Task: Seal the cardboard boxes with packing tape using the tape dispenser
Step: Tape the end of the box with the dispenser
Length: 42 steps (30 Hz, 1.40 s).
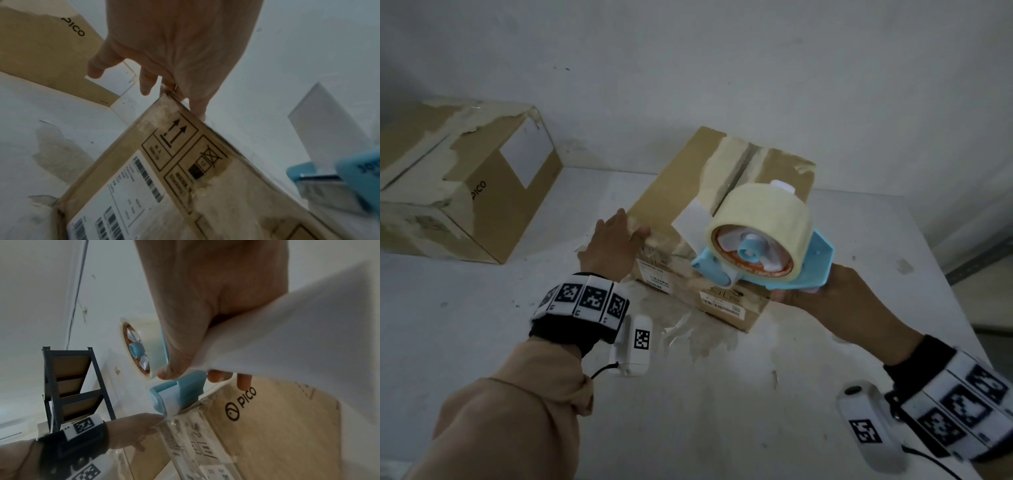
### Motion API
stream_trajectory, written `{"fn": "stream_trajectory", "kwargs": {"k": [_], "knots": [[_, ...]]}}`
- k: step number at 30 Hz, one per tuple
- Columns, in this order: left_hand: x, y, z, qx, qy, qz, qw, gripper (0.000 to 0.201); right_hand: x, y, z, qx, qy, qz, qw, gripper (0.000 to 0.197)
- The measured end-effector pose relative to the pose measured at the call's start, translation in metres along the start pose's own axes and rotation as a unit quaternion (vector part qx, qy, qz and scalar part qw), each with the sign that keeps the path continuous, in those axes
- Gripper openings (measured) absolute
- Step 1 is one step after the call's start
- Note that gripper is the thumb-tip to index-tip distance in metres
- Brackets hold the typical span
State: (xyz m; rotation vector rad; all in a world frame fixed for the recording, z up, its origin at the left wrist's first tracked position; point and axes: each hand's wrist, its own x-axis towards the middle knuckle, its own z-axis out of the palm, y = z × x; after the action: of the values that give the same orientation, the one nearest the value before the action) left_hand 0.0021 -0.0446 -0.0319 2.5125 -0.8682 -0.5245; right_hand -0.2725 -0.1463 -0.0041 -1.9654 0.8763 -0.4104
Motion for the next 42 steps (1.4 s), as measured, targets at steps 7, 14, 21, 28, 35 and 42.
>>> {"fn": "stream_trajectory", "kwargs": {"k": [7,14,21,28,35,42], "knots": [[-0.035,0.028,0.027,0.135,0.02,0.093,0.986,0.049,0.003,-0.008,0.006,-0.021,0.004,-0.012,1.0,0.024],[-0.015,0.02,0.008,0.195,-0.03,0.082,0.977,0.052,0.017,-0.014,0.022,-0.004,0.004,-0.034,0.999,0.029],[-0.015,0.021,0.008,0.161,0.0,0.055,0.985,0.065,0.009,-0.008,0.023,0.027,0.008,-0.02,0.999,0.025],[-0.013,0.019,0.011,0.141,-0.011,0.054,0.989,0.079,-0.005,0.002,0.006,0.008,0.005,-0.014,1.0,0.025],[-0.014,0.02,0.011,0.142,-0.012,0.053,0.988,0.081,-0.032,0.025,-0.017,-0.018,0.016,0.008,1.0,0.028],[-0.013,0.019,0.011,0.143,-0.011,0.05,0.988,0.082,-0.041,0.046,-0.03,-0.055,0.014,0.037,0.998,0.023]]}}
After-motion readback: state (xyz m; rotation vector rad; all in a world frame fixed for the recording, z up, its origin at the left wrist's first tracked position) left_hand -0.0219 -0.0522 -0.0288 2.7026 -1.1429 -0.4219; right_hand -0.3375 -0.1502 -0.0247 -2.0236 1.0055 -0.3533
